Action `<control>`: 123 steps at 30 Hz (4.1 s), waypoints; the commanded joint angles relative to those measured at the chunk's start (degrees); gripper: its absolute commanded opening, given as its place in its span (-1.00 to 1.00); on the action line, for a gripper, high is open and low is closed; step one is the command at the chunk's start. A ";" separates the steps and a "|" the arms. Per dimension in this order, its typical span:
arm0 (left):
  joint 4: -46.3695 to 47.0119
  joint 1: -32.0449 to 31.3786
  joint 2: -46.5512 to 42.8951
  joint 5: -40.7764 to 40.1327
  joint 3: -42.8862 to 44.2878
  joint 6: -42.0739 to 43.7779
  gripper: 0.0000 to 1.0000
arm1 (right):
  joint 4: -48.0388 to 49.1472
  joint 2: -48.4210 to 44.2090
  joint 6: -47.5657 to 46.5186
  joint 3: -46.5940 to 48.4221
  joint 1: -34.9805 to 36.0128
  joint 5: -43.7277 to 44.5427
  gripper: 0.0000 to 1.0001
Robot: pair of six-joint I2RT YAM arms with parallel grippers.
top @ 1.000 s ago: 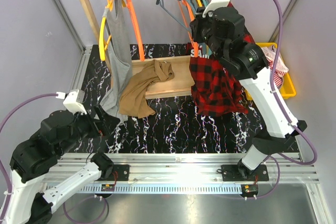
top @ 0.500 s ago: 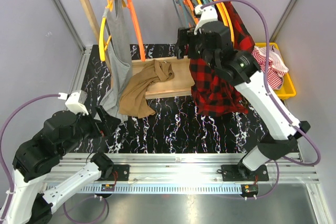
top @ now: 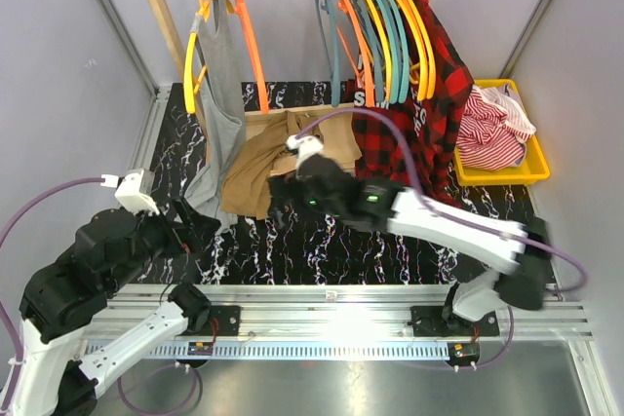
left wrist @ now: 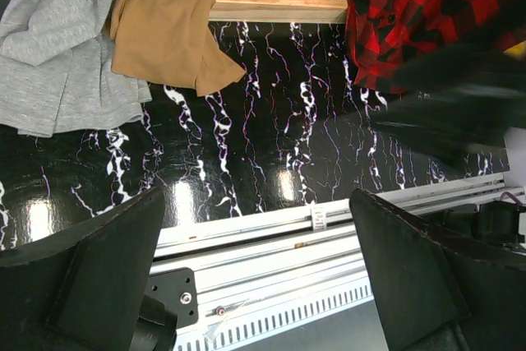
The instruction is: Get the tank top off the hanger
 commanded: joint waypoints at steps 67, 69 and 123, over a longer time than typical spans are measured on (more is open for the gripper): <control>6.05 -1.14 -4.43 -1.60 -5.63 -0.21 0.98 | 20.42 8.72 7.30 -4.77 -25.20 -32.95 -1.00; 6.40 -1.23 -3.72 -1.51 -5.28 0.05 0.98 | 13.48 0.90 3.35 -11.35 -25.12 -35.24 -1.00; 8.42 -1.23 -0.90 9.39 -5.45 1.20 0.98 | -7.10 22.11 -6.52 41.86 -77.23 10.54 -1.00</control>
